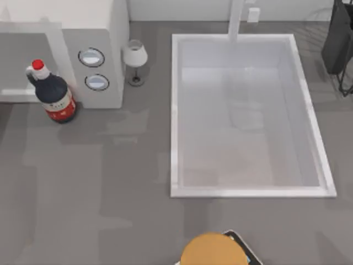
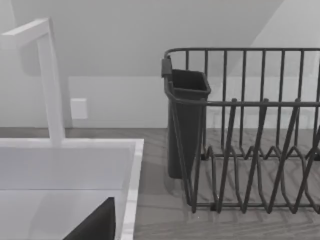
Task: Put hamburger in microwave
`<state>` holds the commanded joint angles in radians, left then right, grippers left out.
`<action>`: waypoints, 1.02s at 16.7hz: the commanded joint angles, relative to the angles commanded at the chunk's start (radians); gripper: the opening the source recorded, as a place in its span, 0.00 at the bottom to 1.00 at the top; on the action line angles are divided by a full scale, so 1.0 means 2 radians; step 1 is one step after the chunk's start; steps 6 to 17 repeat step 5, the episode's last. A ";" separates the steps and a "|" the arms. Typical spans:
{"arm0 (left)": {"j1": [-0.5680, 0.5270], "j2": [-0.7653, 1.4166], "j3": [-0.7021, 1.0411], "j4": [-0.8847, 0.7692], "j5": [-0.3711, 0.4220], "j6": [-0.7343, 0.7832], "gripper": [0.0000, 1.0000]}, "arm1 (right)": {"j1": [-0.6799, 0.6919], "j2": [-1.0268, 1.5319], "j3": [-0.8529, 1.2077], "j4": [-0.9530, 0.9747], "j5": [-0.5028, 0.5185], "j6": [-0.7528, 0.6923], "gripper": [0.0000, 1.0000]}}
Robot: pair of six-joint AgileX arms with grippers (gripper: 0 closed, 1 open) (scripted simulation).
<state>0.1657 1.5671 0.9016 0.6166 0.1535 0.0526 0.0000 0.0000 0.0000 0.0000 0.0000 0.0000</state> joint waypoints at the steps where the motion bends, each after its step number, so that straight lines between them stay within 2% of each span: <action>1: 0.000 -0.011 0.013 -0.026 0.000 0.000 1.00 | 0.000 0.000 0.000 0.000 0.000 0.000 1.00; 5: -0.001 -0.037 0.048 -0.075 -0.001 0.000 1.00 | 0.000 0.000 0.000 0.000 0.000 0.000 1.00; 17: -0.001 -0.037 0.048 -0.075 -0.001 0.000 1.00 | 0.000 0.000 0.000 0.000 0.000 0.000 1.00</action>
